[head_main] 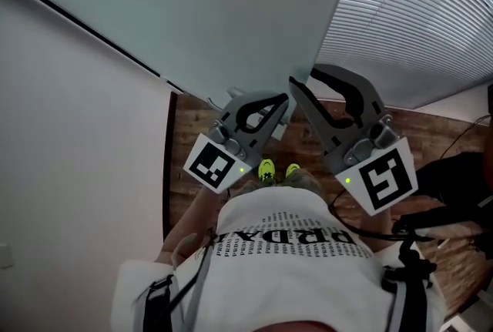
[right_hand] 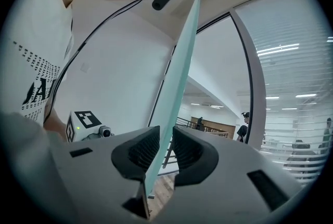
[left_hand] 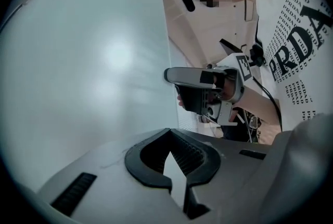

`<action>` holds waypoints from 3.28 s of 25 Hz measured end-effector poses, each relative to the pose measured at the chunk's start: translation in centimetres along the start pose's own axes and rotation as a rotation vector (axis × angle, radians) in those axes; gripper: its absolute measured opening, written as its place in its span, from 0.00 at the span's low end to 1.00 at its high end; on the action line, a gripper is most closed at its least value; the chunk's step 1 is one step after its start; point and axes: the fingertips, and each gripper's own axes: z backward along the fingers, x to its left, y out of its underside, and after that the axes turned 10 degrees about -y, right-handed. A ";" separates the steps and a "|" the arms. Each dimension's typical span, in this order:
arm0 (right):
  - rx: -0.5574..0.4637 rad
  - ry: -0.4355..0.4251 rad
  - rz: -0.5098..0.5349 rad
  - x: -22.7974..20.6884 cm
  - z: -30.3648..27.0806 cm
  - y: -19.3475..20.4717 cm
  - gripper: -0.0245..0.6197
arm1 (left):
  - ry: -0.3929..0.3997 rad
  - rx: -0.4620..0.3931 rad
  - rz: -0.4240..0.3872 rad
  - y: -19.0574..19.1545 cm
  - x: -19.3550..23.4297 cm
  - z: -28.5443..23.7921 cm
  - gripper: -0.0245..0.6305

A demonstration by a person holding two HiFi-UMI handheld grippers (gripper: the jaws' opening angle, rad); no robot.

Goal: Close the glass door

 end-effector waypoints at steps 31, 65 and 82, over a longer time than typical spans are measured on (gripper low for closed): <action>0.038 -0.025 0.041 2.2 0.2 -1.2 0.13 | 0.048 -0.038 0.009 -0.6 -1.0 2.4 0.04; 0.016 -0.223 -0.009 -0.7 -0.2 10.4 0.13 | -0.150 -0.073 -0.044 8.3 6.3 -10.9 0.04; 0.085 -0.176 0.029 2.4 -2.9 8.7 0.05 | -0.131 -0.073 -0.045 7.5 7.0 -7.8 0.04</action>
